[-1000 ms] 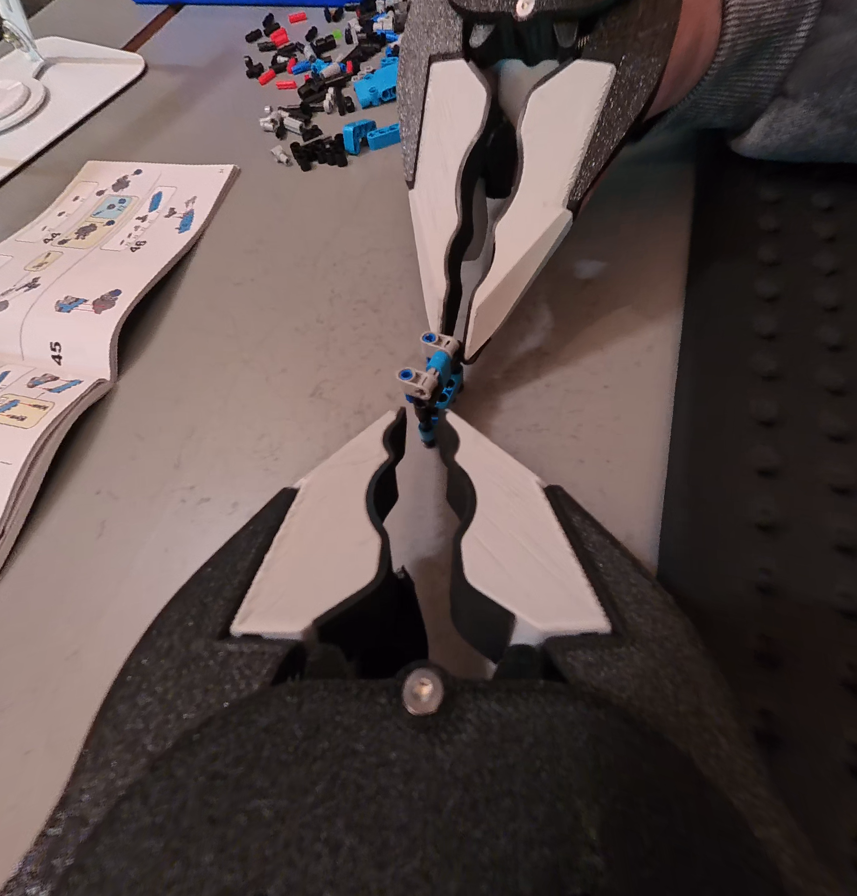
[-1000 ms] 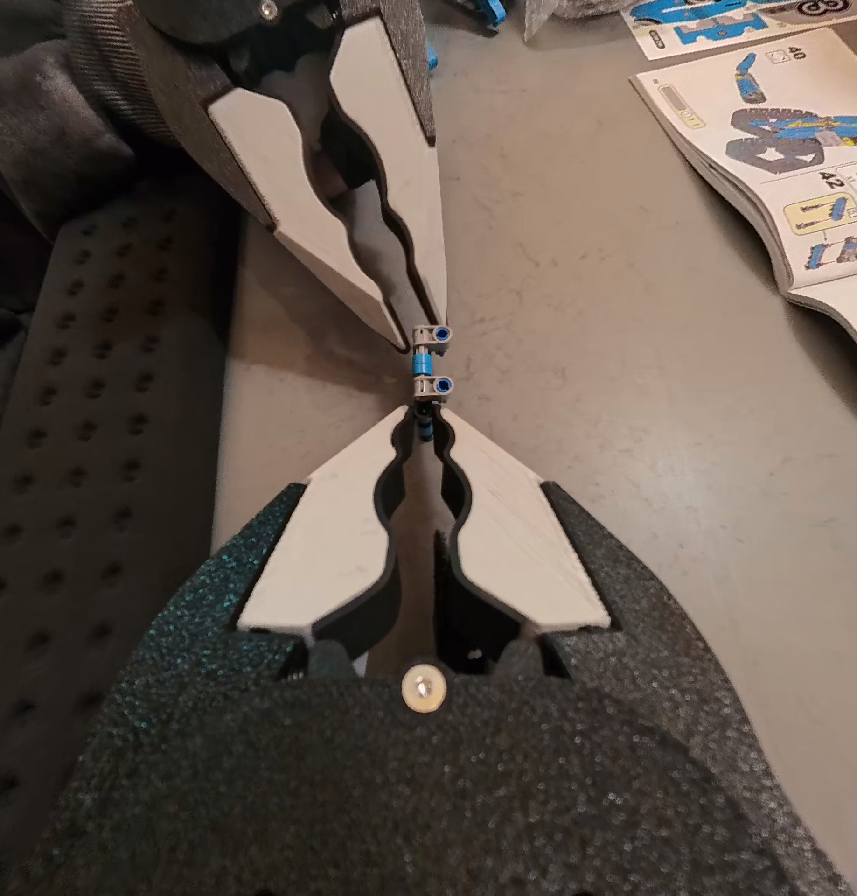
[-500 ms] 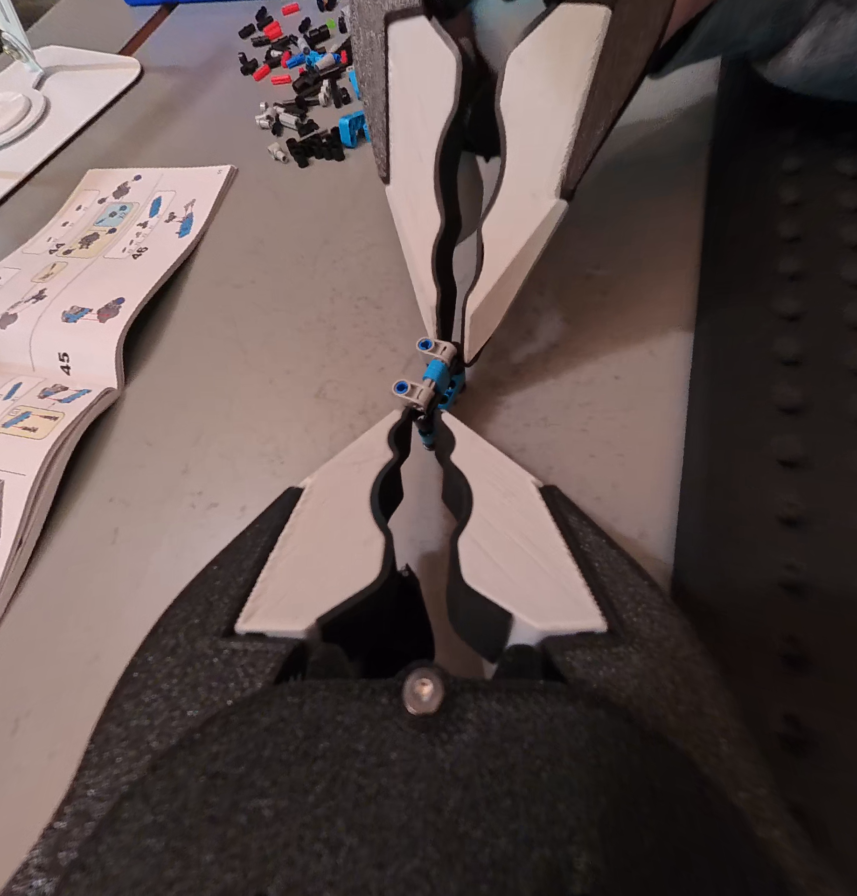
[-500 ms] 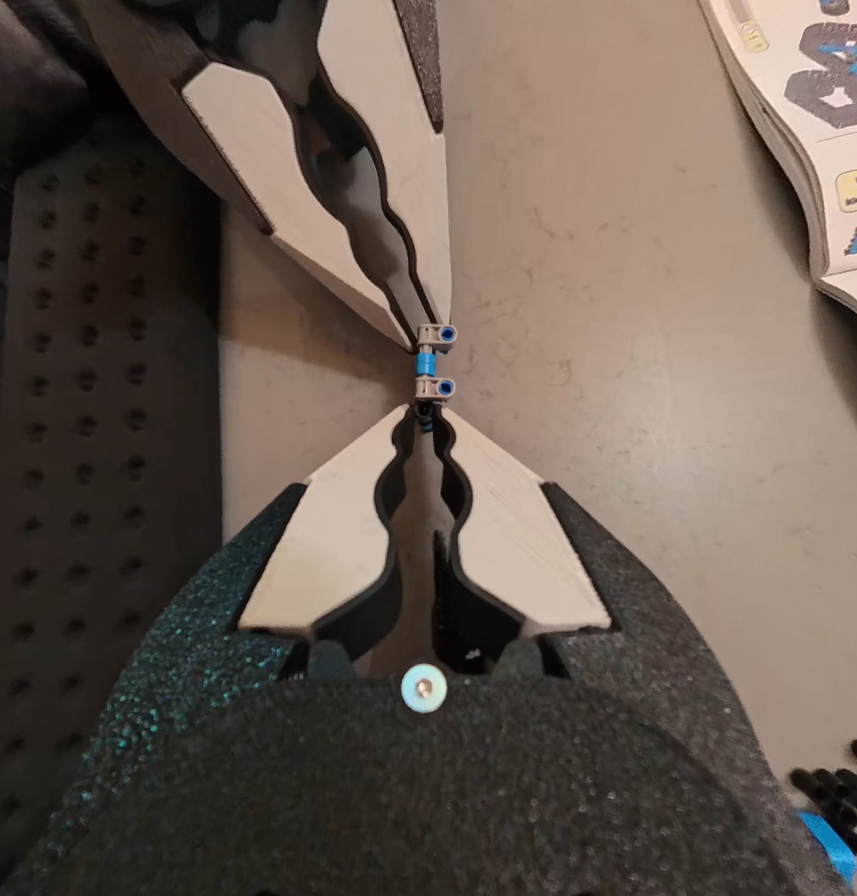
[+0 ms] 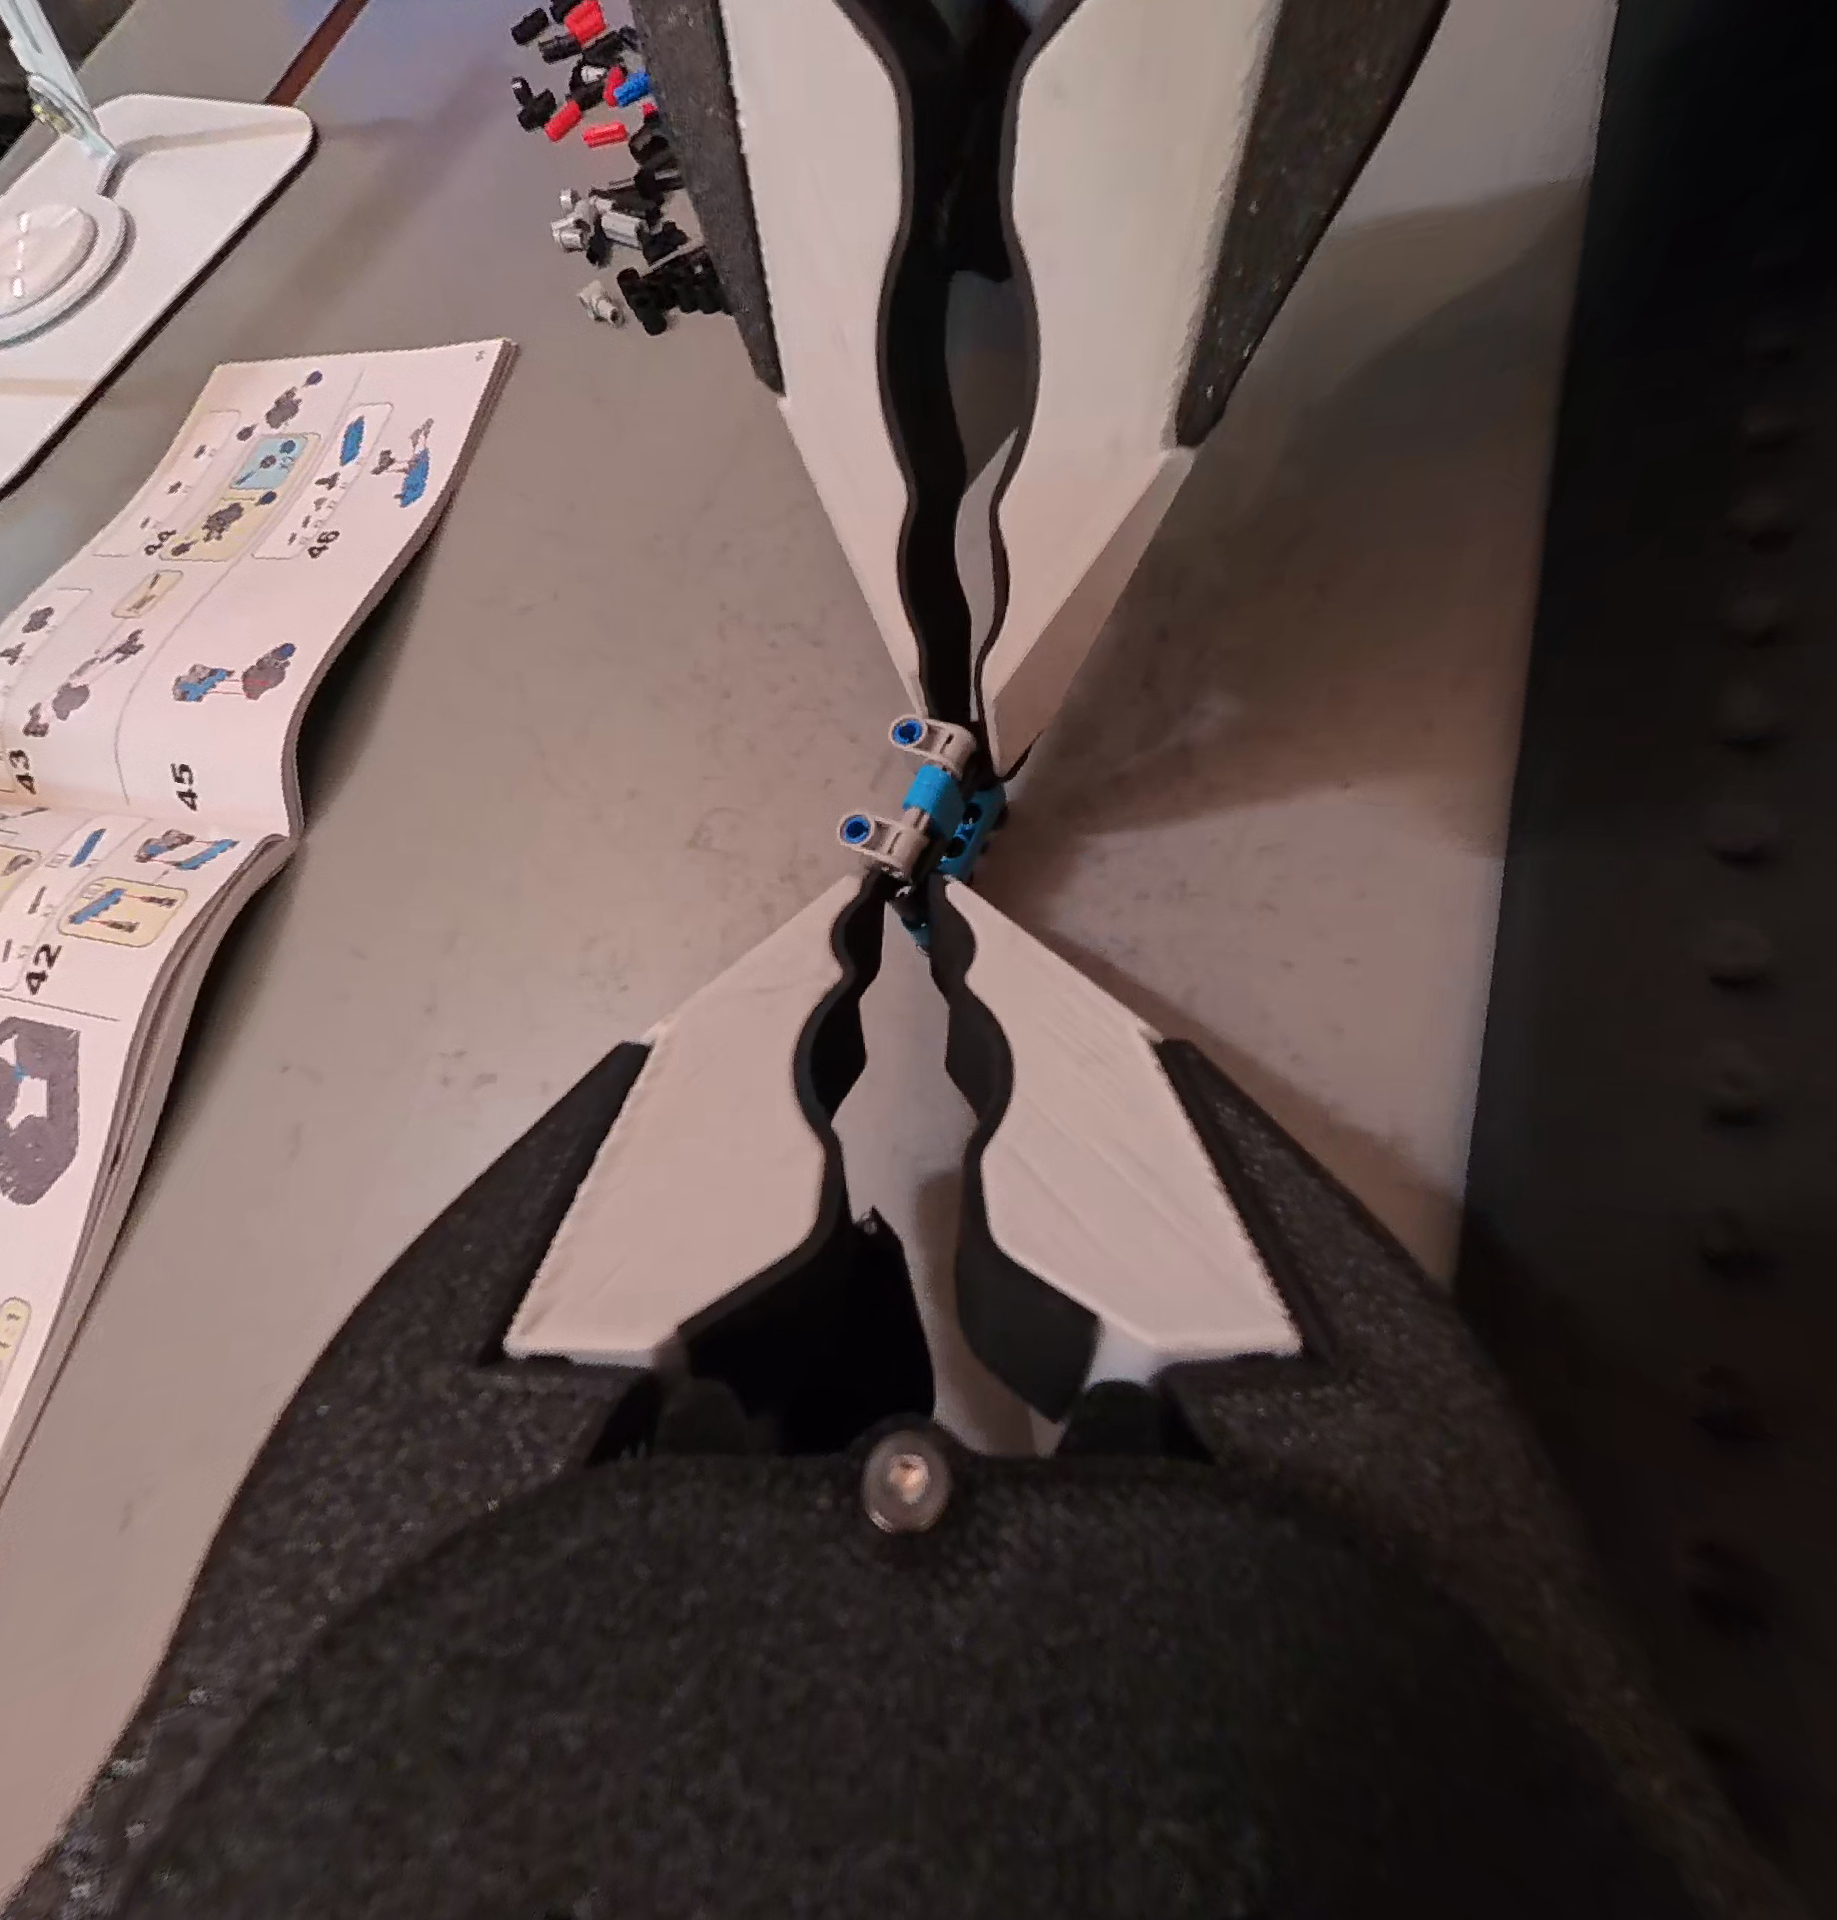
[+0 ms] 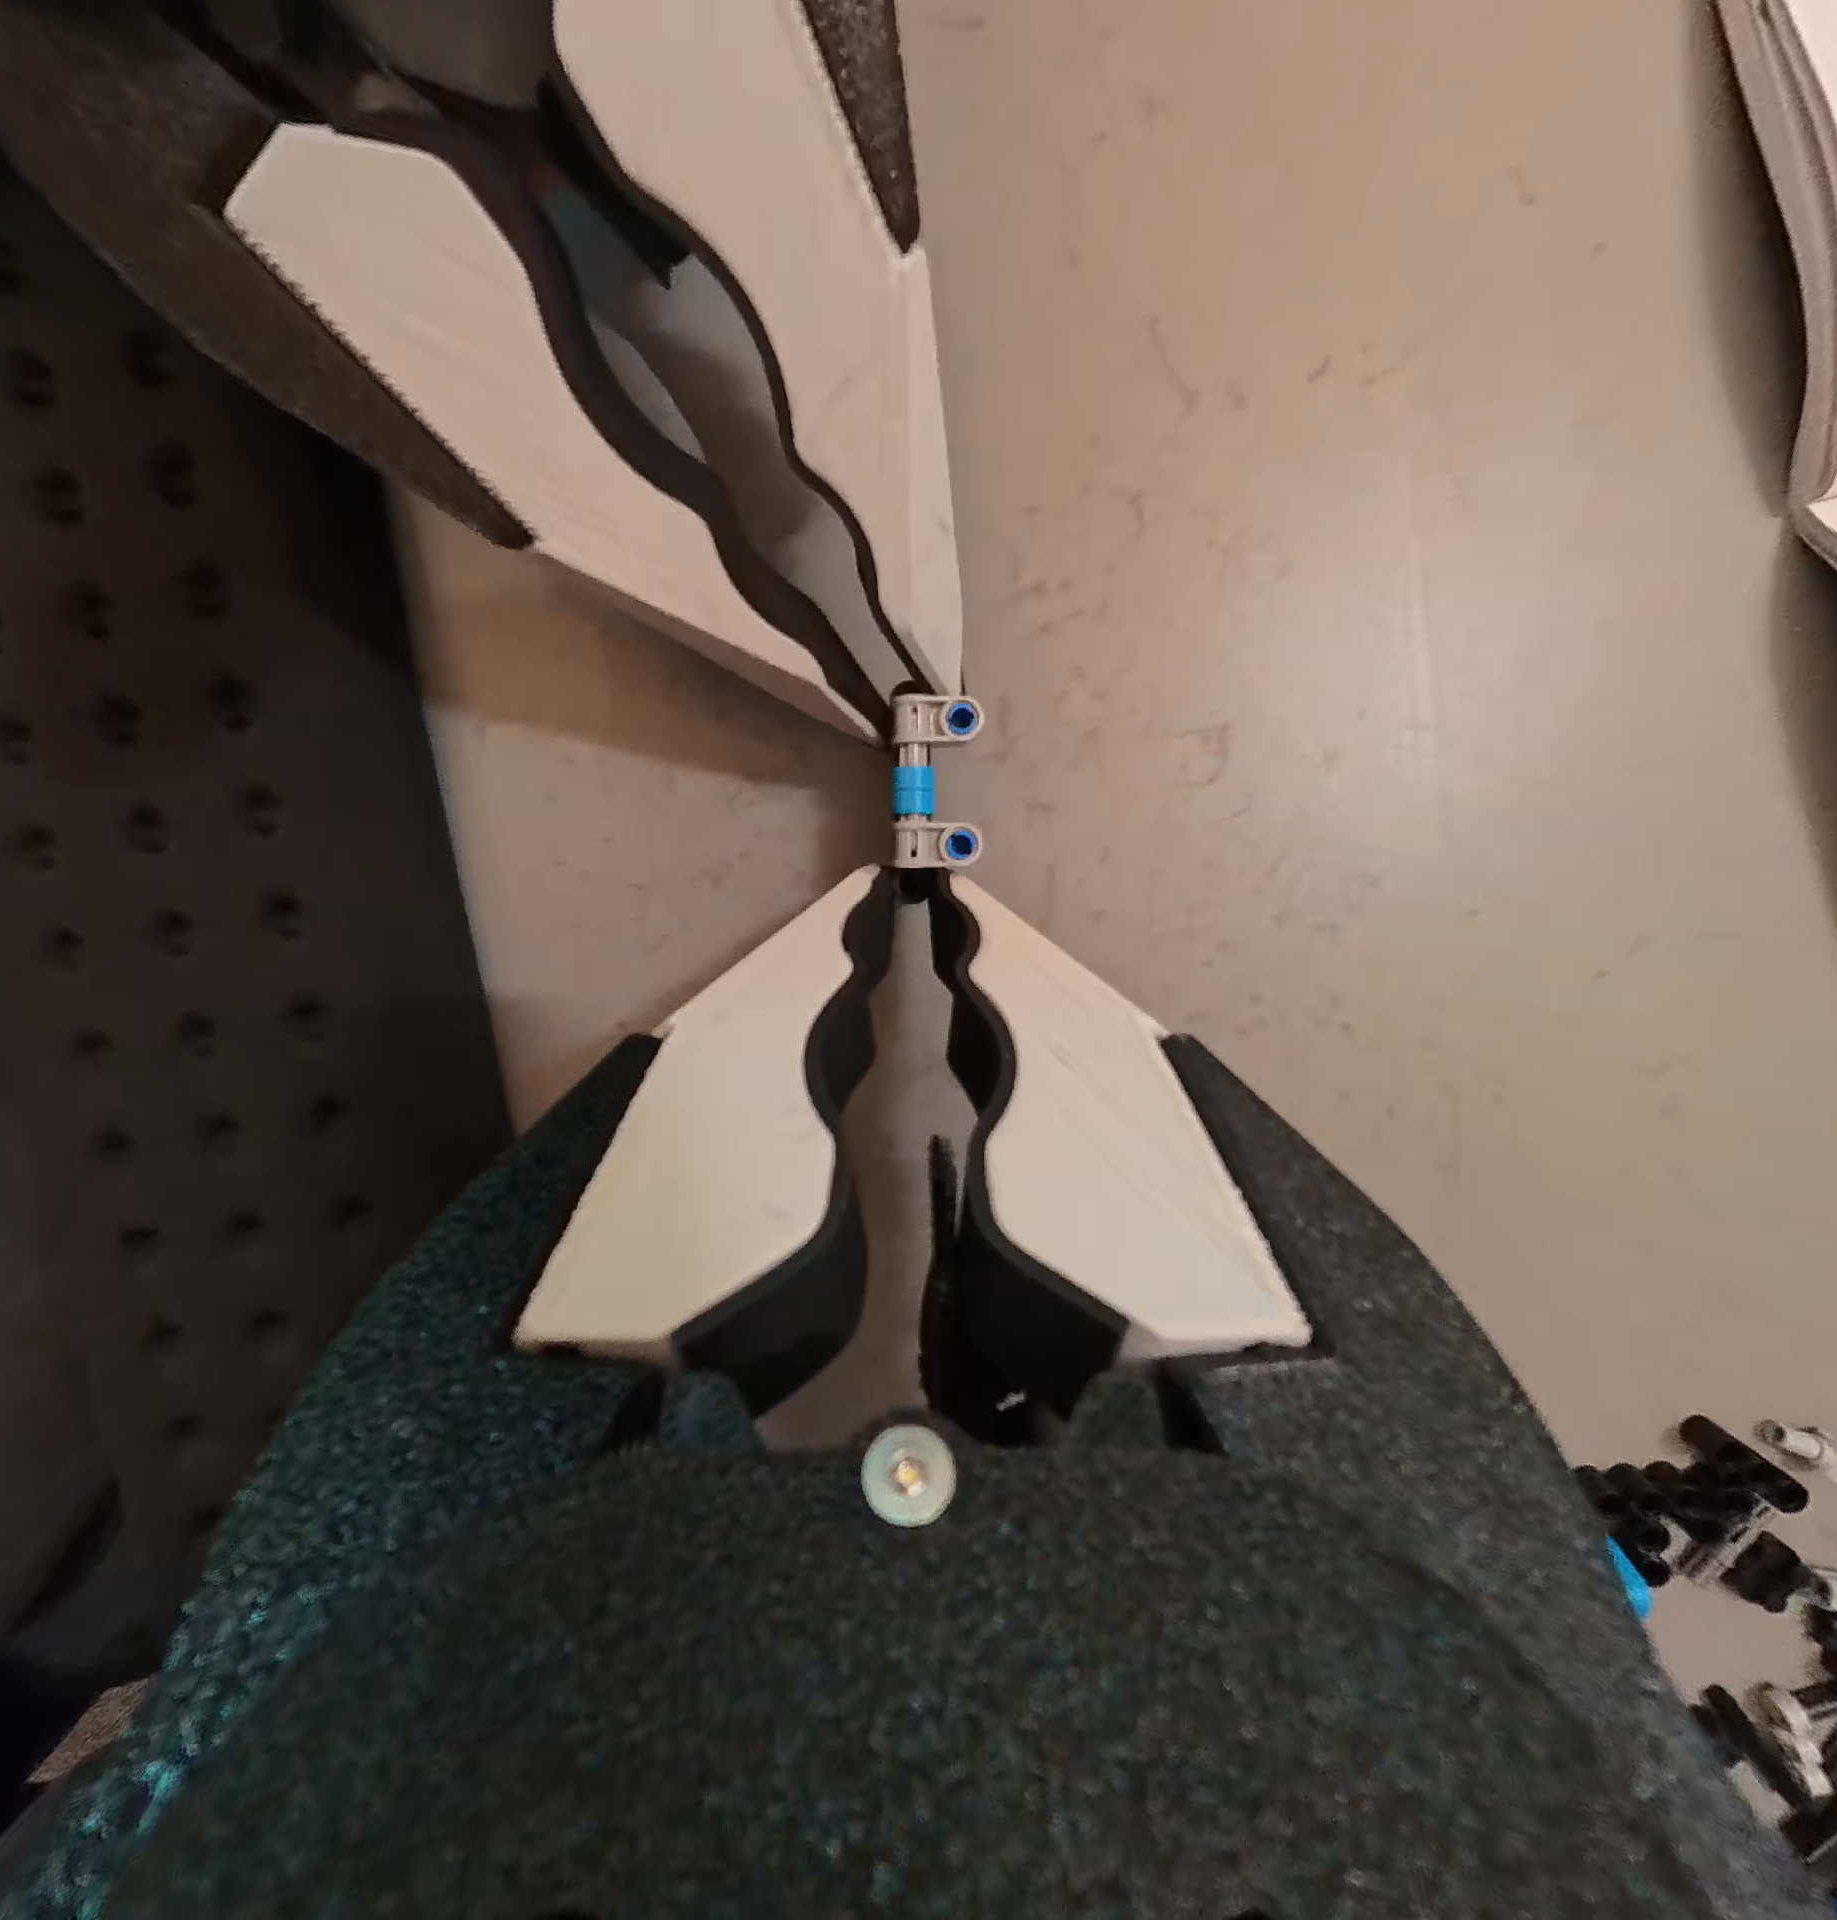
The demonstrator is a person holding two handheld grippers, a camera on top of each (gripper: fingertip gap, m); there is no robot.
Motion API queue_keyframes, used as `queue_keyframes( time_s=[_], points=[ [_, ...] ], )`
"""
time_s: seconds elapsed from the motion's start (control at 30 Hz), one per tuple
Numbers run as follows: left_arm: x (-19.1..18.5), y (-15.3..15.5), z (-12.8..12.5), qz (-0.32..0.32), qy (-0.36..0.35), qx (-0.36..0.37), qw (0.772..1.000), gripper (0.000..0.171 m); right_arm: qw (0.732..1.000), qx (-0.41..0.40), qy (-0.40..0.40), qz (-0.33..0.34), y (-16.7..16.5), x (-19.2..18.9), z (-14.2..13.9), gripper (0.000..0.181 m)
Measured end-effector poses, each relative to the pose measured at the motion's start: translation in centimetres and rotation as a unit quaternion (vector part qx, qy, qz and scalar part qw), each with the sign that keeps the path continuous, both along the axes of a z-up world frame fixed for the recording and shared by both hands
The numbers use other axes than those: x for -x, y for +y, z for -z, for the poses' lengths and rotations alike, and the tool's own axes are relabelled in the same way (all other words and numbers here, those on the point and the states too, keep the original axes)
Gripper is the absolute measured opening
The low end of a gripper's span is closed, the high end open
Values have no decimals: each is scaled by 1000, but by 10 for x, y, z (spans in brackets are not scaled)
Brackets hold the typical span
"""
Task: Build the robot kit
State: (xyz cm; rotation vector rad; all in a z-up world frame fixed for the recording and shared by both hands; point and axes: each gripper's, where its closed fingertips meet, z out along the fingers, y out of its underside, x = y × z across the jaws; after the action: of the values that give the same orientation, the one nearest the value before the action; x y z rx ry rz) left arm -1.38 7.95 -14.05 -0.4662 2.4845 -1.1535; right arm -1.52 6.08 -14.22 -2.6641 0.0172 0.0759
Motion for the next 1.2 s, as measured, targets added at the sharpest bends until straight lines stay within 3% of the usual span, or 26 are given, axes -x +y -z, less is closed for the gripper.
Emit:
queue_keyframes(
  time_s=[0.27,0.4,0.53,0.6,0.73,0.9,1.0,1.2],
  points=[
    [0,1,-1,-2,-29,-11,1000,8,996,-89,1,-3,3,-4,-1,8],
    [0,-1,-1,0,-24,-2,1000,8,993,-119,-8,3,0,-10,-8,31],
    [1,-3,-1,2,-15,8,1000,8,982,-190,-11,-15,15,-7,-27,31],
    [1,-3,-1,2,-14,7,1000,8,984,-172,-31,-28,20,-6,-19,31],
    [1,-3,-1,2,-19,5,1000,8,989,-136,-42,-37,20,-3,-6,13],
    [3,8,7,-2,15,-14,1000,8,991,-109,-57,-50,19,-1,-5,11],
    [5,17,8,-3,48,10,999,14,992,-118,-29,-42,19,-2,-5,11],
    [3,4,8,13,61,20,998,14,994,-103,5,-44,20,0,-4,10]
  ],
)
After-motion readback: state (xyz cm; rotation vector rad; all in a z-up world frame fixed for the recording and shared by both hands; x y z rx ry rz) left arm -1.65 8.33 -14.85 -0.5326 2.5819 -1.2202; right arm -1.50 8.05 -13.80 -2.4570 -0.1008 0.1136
